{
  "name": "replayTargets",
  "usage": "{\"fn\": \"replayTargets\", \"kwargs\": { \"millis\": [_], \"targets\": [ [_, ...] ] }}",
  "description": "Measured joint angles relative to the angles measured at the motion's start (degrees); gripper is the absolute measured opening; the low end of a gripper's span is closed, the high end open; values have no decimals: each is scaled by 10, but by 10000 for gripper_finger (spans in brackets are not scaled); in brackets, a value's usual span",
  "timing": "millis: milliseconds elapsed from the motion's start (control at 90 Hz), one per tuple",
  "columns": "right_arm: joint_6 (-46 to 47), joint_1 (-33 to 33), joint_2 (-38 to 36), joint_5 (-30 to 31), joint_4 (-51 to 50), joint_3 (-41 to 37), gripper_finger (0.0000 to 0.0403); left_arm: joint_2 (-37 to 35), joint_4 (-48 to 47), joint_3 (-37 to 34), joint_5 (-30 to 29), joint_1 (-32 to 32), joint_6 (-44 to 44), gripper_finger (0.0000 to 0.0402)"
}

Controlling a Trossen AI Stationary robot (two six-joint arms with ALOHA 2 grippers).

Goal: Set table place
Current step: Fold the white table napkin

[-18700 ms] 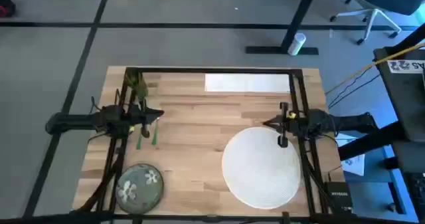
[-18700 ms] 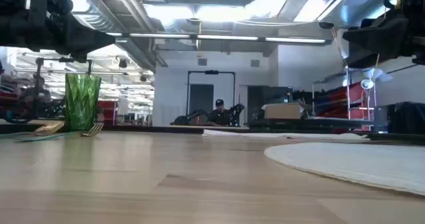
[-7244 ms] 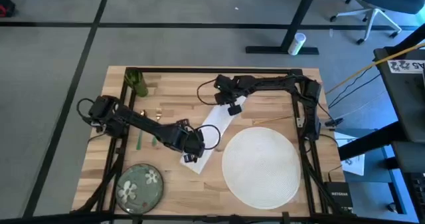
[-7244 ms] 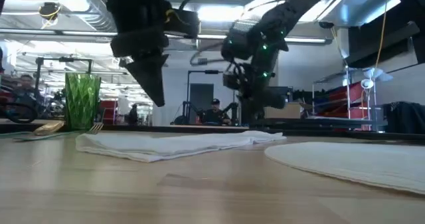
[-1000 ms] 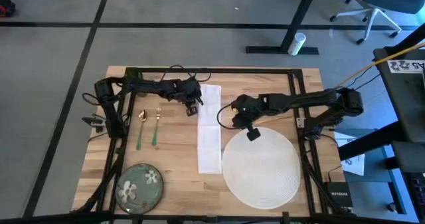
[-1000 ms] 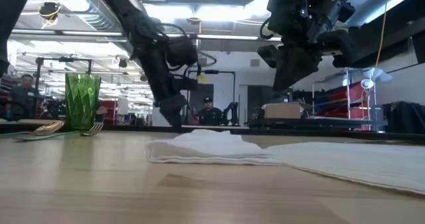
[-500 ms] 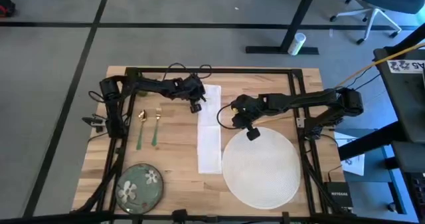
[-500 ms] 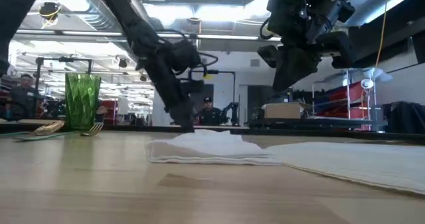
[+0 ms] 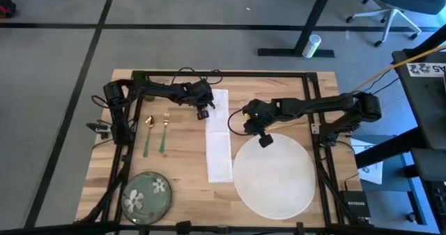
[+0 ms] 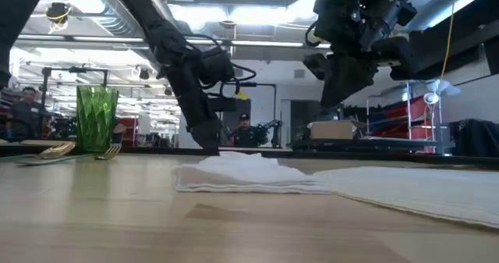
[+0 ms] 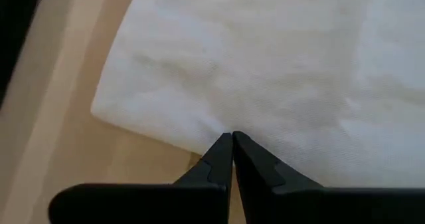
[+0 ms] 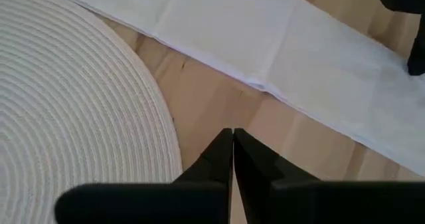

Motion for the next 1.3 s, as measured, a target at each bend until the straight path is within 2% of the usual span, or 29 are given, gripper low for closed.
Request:
{"fn": "replayTargets", "kwargs": {
  "millis": [256, 433, 567, 744, 856, 967, 1122, 1300],
  "targets": [
    [-3, 0, 0, 15, 9, 0, 0, -62, -22, -3, -15, -9, -1, 0],
    [-1, 2, 0, 15, 20, 3, 0, -142, -65, -3, -41, -54, -7, 0],
    [13, 48, 0, 50, 24, 13, 0, -203, -106, -2, -92, -117, -34, 0],
    [28, 142, 1, 103, 27, 13, 0, -246, -133, -2, -125, -217, -96, 0],
    [63, 186, 9, 132, 53, 13, 1, -249, -136, -2, -141, -271, -138, 0],
    [88, 221, 25, 135, 83, 14, 8, -249, -136, -2, -162, -318, -171, 0],
    [117, 263, 61, 145, 111, 14, 26, -251, -138, -2, -228, -391, -221, 0],
    [134, 296, 97, 159, 153, 14, 54, -251, -145, -2, -273, -470, -304, 0]
  ]
}}
